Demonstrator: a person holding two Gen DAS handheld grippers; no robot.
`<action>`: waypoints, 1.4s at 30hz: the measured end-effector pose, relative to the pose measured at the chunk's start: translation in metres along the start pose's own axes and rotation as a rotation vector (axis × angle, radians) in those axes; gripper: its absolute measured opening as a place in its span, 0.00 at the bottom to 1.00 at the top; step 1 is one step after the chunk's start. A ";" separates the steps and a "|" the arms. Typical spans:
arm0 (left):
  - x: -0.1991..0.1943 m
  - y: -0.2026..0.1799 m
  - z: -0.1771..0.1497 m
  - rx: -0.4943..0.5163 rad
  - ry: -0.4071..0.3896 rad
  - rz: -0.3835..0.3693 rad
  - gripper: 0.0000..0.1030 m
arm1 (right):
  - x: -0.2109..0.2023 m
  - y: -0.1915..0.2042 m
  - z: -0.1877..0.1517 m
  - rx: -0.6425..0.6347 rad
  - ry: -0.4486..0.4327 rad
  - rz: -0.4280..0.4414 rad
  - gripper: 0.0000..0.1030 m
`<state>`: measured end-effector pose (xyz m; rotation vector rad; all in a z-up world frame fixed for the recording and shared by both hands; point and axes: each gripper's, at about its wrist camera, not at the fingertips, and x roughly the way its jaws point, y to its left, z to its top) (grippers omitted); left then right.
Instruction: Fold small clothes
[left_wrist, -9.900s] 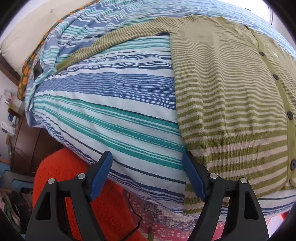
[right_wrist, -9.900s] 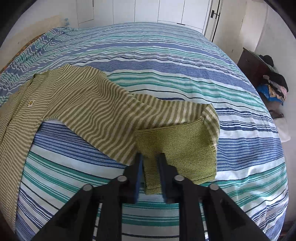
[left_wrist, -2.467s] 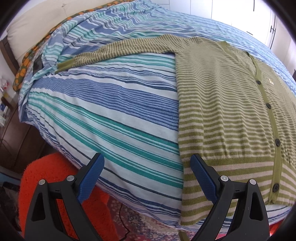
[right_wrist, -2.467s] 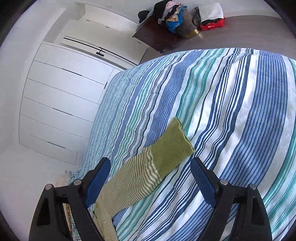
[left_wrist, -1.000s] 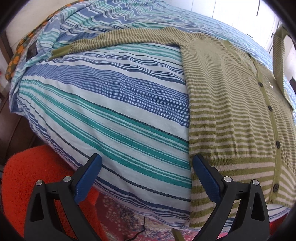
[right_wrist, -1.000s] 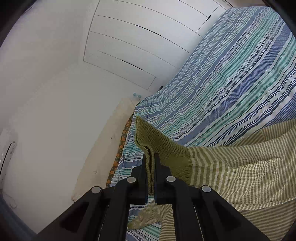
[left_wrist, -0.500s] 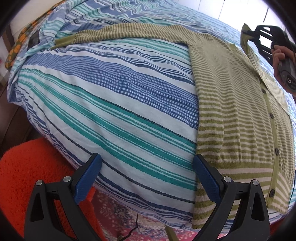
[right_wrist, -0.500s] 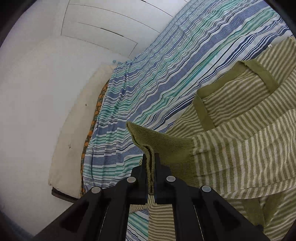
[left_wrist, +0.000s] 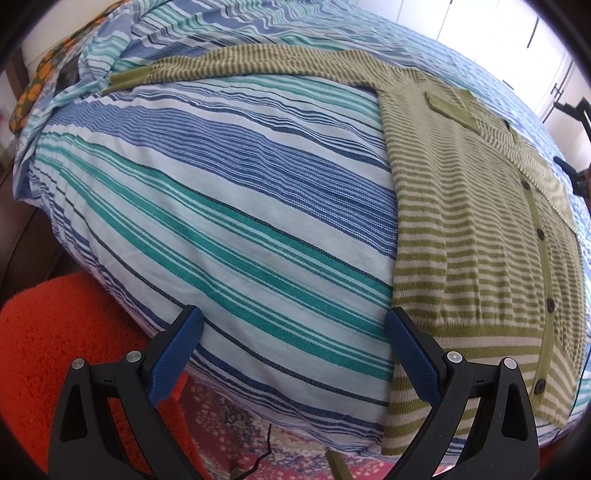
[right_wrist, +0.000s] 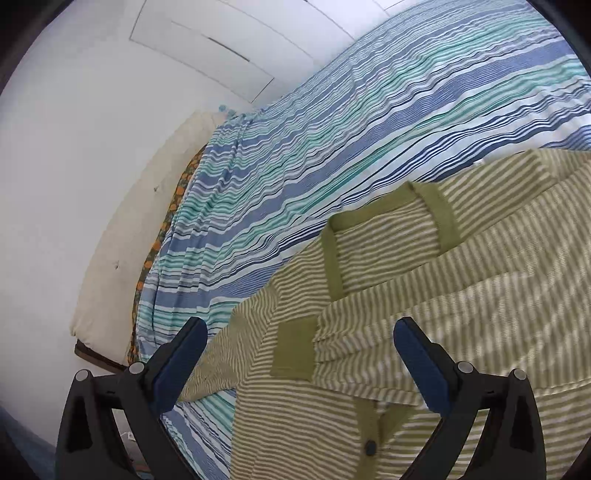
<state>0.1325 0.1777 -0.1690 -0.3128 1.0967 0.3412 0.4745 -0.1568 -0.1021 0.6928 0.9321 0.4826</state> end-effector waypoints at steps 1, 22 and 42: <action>0.001 -0.001 0.000 0.001 0.001 0.002 0.96 | -0.016 -0.020 0.006 0.050 -0.018 -0.050 0.97; -0.001 0.007 -0.004 -0.038 -0.005 0.024 0.97 | -0.227 -0.087 -0.195 -0.424 -0.114 -0.859 0.96; 0.027 0.030 -0.018 -0.179 0.091 -0.110 1.00 | -0.236 -0.152 -0.224 -0.241 -0.075 -0.846 1.00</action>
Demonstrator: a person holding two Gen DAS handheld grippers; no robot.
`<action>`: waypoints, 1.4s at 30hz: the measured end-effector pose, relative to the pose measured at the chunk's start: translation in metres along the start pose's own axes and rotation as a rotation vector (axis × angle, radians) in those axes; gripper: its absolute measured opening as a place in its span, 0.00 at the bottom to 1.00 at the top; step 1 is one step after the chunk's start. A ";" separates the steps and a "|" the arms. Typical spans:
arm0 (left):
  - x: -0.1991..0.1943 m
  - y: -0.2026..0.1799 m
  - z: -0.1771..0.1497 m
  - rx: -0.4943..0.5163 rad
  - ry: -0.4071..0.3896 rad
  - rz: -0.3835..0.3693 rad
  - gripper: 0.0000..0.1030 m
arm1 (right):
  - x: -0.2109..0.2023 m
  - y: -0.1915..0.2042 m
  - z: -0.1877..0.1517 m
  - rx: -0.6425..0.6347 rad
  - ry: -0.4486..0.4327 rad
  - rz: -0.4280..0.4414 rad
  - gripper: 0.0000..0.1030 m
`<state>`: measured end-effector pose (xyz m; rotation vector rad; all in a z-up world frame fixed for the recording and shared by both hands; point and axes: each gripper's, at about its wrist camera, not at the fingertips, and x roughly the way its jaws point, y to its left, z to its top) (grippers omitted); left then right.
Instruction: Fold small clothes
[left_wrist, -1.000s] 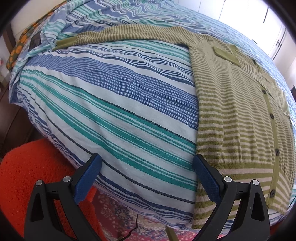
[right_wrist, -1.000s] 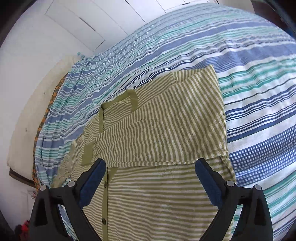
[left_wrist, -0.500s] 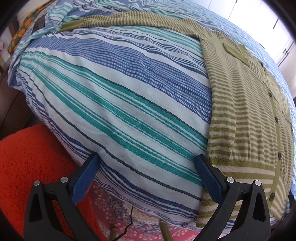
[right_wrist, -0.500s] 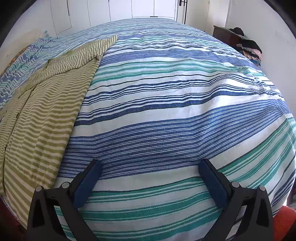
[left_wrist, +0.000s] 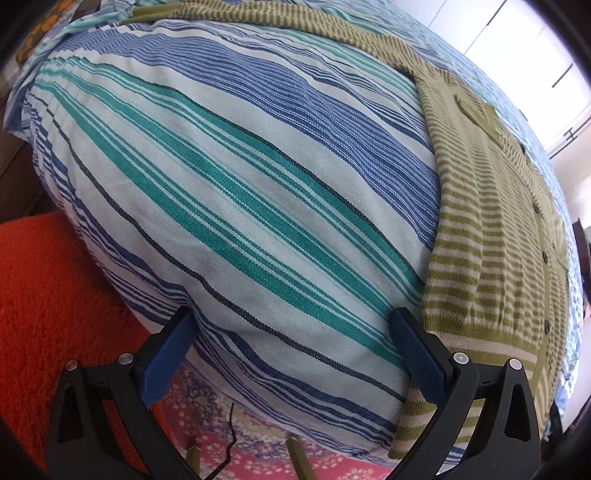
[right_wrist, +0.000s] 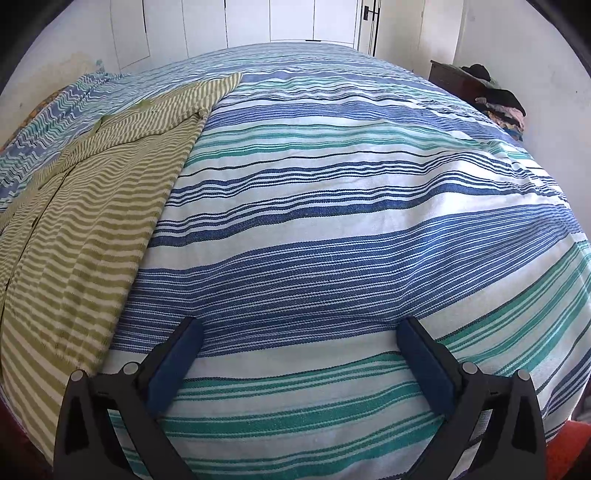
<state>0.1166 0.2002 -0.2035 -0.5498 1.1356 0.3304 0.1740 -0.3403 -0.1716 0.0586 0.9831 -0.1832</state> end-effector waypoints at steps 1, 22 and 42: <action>0.001 0.003 0.001 -0.010 0.011 -0.018 1.00 | 0.000 0.001 -0.001 -0.001 0.000 -0.001 1.00; -0.040 -0.018 0.010 0.132 -0.179 0.029 0.99 | 0.001 0.001 -0.002 0.010 -0.004 -0.010 1.00; -0.019 0.123 0.208 -0.570 -0.247 -0.420 0.98 | 0.002 0.001 -0.002 0.009 -0.005 -0.010 1.00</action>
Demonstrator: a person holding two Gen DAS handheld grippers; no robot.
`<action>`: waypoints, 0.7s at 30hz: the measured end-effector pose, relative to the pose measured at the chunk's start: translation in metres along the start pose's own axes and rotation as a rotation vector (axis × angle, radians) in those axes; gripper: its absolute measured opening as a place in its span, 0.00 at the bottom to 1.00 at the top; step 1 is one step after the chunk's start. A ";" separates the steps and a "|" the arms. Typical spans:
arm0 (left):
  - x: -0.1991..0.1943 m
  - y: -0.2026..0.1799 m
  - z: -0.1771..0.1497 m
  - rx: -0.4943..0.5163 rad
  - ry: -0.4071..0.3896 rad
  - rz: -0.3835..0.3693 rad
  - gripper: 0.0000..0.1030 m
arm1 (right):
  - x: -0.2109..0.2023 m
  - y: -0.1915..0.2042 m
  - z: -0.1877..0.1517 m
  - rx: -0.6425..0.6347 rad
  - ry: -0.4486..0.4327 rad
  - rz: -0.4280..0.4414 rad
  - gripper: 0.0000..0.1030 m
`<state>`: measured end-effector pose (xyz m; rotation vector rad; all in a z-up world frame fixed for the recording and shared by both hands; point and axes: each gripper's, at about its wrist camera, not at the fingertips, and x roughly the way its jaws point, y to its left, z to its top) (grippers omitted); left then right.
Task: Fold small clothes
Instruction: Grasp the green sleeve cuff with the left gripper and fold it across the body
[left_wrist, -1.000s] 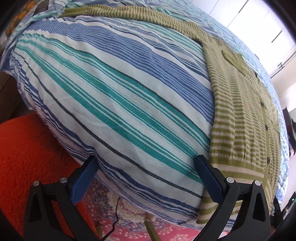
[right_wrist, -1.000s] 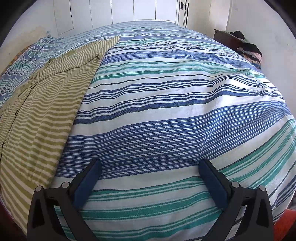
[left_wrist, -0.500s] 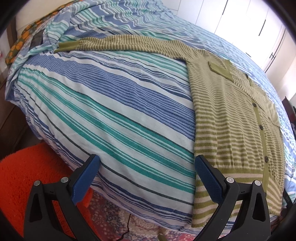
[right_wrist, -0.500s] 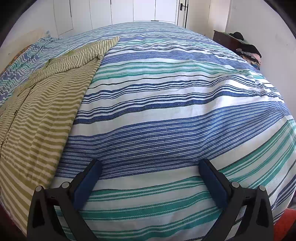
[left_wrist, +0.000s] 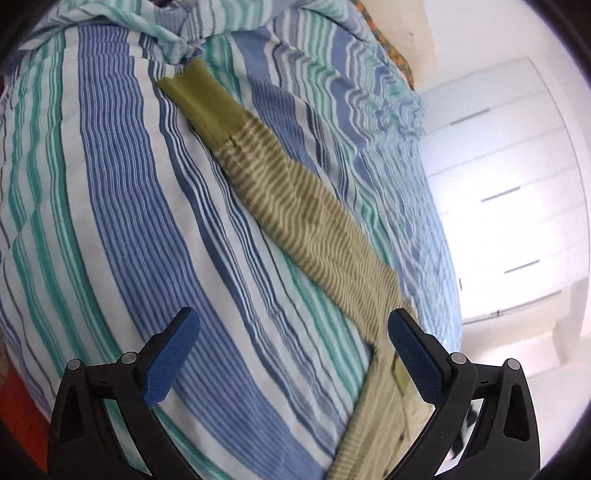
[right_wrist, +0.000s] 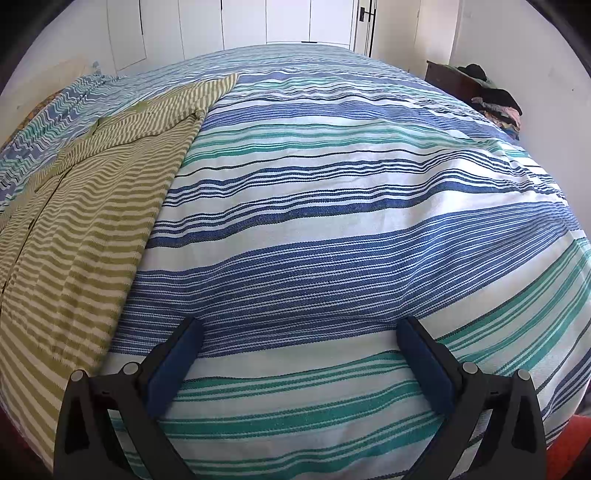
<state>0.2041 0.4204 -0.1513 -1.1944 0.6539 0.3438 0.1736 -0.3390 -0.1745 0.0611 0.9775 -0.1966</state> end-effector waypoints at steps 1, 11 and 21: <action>0.009 0.010 0.017 -0.057 -0.012 -0.012 0.98 | 0.000 0.000 0.000 0.000 0.000 0.000 1.00; 0.044 0.052 0.097 -0.227 -0.120 -0.034 0.97 | 0.001 0.002 0.002 0.008 0.000 -0.015 1.00; 0.037 0.079 0.111 -0.223 -0.140 -0.019 0.02 | 0.002 0.003 0.002 0.012 -0.007 -0.021 1.00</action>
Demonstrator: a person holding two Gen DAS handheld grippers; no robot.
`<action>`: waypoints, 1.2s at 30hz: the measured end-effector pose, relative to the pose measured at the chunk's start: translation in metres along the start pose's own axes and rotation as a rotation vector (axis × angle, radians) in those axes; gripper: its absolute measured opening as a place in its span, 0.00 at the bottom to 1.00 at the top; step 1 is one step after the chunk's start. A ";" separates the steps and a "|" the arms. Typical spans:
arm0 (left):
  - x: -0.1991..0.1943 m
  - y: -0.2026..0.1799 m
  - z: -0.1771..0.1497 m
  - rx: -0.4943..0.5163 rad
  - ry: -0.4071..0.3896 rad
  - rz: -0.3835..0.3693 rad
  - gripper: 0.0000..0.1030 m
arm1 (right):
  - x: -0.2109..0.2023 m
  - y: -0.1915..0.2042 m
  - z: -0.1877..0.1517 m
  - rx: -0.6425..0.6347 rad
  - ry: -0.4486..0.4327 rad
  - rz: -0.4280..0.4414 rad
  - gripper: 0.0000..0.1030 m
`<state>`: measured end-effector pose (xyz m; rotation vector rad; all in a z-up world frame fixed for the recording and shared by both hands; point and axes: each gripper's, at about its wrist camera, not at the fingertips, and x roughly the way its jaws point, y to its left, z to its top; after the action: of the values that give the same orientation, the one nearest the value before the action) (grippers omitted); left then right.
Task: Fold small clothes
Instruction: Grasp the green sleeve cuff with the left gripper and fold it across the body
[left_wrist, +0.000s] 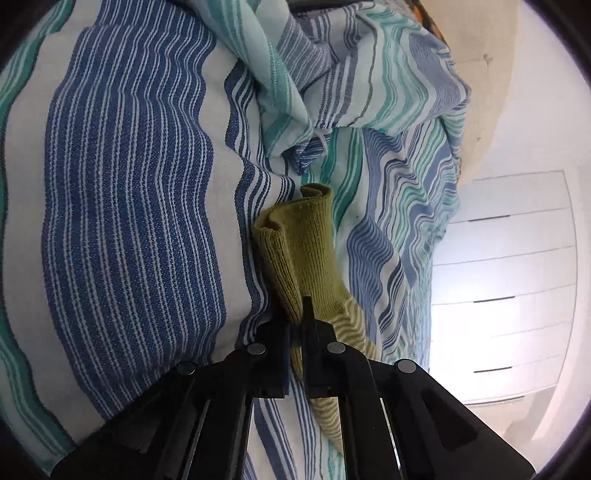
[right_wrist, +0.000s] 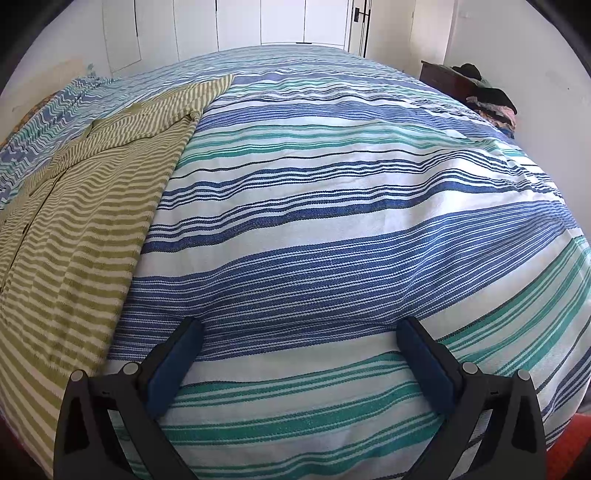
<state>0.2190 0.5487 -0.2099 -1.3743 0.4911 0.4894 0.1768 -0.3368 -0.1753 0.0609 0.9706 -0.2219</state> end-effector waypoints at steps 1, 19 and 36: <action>-0.003 -0.014 -0.001 0.053 -0.005 0.020 0.02 | 0.000 0.000 0.000 0.000 -0.002 0.001 1.00; 0.045 -0.378 -0.386 0.797 0.320 -0.258 0.02 | -0.003 -0.004 -0.002 0.000 -0.010 0.036 1.00; 0.072 -0.331 -0.628 1.133 0.564 -0.139 0.02 | -0.002 -0.005 0.000 -0.016 -0.004 0.054 1.00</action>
<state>0.4455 -0.1131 -0.0705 -0.4033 0.9321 -0.3141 0.1747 -0.3411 -0.1740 0.0718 0.9650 -0.1648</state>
